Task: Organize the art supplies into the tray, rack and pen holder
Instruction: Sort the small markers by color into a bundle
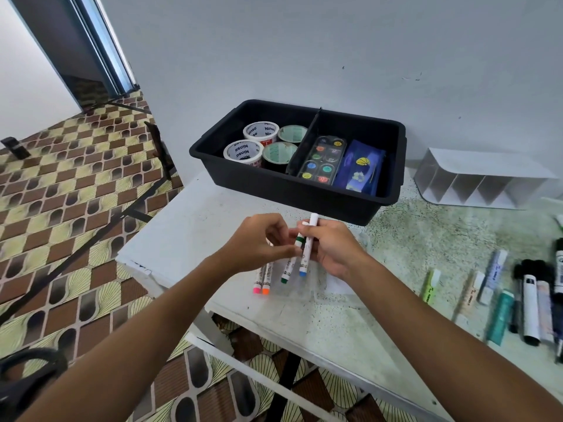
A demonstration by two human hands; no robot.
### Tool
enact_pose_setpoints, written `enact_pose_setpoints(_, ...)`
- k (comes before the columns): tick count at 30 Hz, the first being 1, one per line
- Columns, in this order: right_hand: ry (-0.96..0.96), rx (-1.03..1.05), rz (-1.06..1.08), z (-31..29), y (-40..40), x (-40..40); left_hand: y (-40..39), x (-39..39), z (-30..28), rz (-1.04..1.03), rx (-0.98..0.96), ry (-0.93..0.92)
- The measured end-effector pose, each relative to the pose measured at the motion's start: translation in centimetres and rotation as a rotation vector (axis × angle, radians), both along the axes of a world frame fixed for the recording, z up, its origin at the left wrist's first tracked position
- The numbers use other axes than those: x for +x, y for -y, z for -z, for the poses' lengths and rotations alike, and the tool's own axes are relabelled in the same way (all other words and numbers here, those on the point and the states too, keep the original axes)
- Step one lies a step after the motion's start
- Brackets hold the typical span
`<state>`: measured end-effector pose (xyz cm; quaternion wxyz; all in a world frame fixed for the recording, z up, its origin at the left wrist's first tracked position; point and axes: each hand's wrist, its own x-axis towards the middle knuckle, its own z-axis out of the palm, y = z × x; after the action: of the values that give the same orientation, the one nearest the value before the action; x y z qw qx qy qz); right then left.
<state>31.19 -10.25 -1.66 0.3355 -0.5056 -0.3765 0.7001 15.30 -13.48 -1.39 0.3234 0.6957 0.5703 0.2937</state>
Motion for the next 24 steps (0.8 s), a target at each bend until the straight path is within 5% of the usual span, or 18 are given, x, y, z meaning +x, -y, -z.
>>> enact_pose_setpoints(7,0.028,0.018,-0.02,-0.4,-0.1,-0.3,0.4,-0.1,-0.3,-0.077,-0.219,0.2)
enact_pose_setpoints(24,0.338,0.325,-0.212,0.1,1.1,-0.2,-0.8,-0.9,0.5,-0.025,-0.246,-0.238)
